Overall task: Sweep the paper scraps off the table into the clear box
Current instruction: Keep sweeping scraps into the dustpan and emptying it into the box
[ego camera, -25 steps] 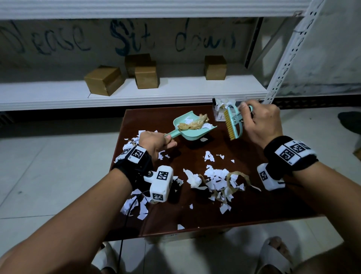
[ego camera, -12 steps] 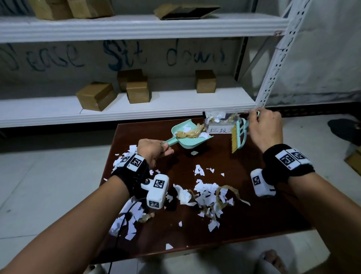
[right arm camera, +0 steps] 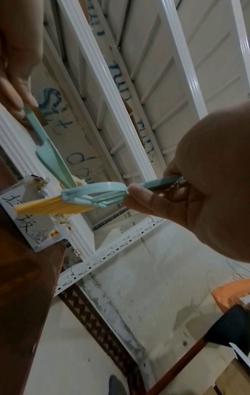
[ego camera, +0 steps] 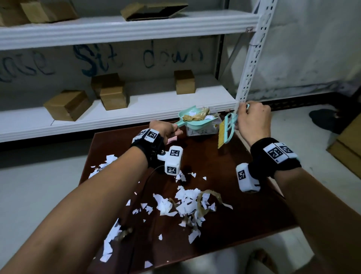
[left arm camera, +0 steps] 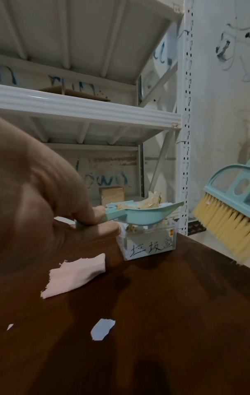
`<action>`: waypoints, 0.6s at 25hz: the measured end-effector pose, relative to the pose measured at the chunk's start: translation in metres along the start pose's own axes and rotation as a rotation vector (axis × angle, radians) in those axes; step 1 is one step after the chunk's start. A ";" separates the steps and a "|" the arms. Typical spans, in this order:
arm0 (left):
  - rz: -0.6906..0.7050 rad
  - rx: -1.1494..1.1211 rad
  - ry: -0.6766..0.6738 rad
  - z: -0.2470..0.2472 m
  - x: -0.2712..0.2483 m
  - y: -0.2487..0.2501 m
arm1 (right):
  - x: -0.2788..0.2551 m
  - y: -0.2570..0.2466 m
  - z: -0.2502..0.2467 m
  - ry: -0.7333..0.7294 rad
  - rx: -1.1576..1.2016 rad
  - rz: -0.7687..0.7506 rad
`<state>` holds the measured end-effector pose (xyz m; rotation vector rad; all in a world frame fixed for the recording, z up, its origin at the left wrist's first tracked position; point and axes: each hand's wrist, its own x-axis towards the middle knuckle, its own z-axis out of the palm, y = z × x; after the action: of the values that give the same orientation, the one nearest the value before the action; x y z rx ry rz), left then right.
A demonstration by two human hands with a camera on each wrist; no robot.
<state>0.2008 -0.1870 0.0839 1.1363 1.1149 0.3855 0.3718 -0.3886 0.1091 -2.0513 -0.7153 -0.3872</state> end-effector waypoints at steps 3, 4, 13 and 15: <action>0.029 0.022 0.024 0.019 0.003 0.006 | 0.003 0.000 -0.002 -0.010 0.001 0.023; 0.056 0.026 0.037 0.024 0.000 0.011 | 0.003 -0.001 -0.003 -0.012 0.001 0.024; 0.138 0.158 0.104 0.043 -0.010 0.038 | 0.005 -0.005 -0.008 -0.003 0.021 0.040; 0.166 0.197 0.114 0.044 -0.013 0.040 | 0.006 -0.004 -0.008 0.010 0.026 0.055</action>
<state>0.2433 -0.2026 0.1252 1.4007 1.1806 0.4824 0.3740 -0.3915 0.1196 -2.0384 -0.6531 -0.3551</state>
